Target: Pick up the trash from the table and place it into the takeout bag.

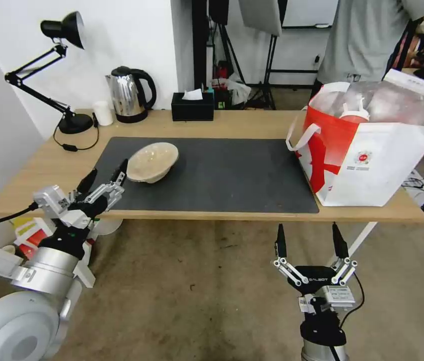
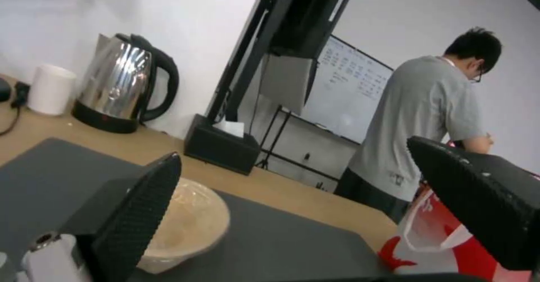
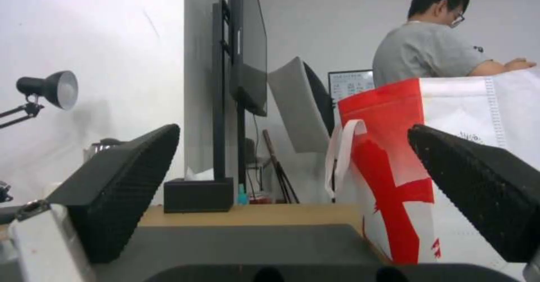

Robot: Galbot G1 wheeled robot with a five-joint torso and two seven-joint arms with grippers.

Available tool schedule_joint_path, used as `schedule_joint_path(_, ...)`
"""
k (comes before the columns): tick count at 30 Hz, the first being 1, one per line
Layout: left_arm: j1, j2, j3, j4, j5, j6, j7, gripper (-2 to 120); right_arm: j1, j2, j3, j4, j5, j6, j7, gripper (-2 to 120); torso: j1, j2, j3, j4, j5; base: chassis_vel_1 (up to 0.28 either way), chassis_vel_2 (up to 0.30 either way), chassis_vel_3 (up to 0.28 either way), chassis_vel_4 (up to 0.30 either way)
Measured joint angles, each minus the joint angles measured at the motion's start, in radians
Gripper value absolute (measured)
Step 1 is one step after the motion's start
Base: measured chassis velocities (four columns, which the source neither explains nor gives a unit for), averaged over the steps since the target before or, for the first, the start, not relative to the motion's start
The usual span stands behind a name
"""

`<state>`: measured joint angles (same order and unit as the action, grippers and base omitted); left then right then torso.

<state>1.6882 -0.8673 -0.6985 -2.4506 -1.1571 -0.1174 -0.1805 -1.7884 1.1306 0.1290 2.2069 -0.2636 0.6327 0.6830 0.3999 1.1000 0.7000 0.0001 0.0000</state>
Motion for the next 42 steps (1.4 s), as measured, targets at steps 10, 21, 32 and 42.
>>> schedule_joint_path(10,-0.101,0.028,0.065,0.031,-0.029,0.009,-0.027,100,0.000,0.000,0.000,0.000,0.000,0.000,0.000,100,0.000,0.000,0.000,-0.0001,-0.0001,0.000,0.000,0.000,0.000)
schedule_joint_path(21,-0.163,0.086,0.095,0.056,-0.067,0.021,-0.047,100,0.000,0.000,0.000,0.000,0.000,0.000,0.000,100,0.000,0.000,0.000,-0.0002,0.0000,0.000,0.000,0.000,0.000)
schedule_joint_path(32,-0.183,0.087,0.119,0.088,-0.069,0.023,-0.047,100,0.000,0.000,0.000,0.000,0.000,0.000,0.000,100,0.000,0.000,0.000,0.0000,-0.0001,0.000,0.000,0.000,0.000)
schedule_joint_path(42,-0.207,0.100,0.143,0.103,-0.082,0.036,-0.059,100,0.000,0.000,0.000,0.000,0.000,0.000,0.000,100,0.000,0.000,0.000,-0.0001,-0.0001,0.000,0.000,0.000,0.000)
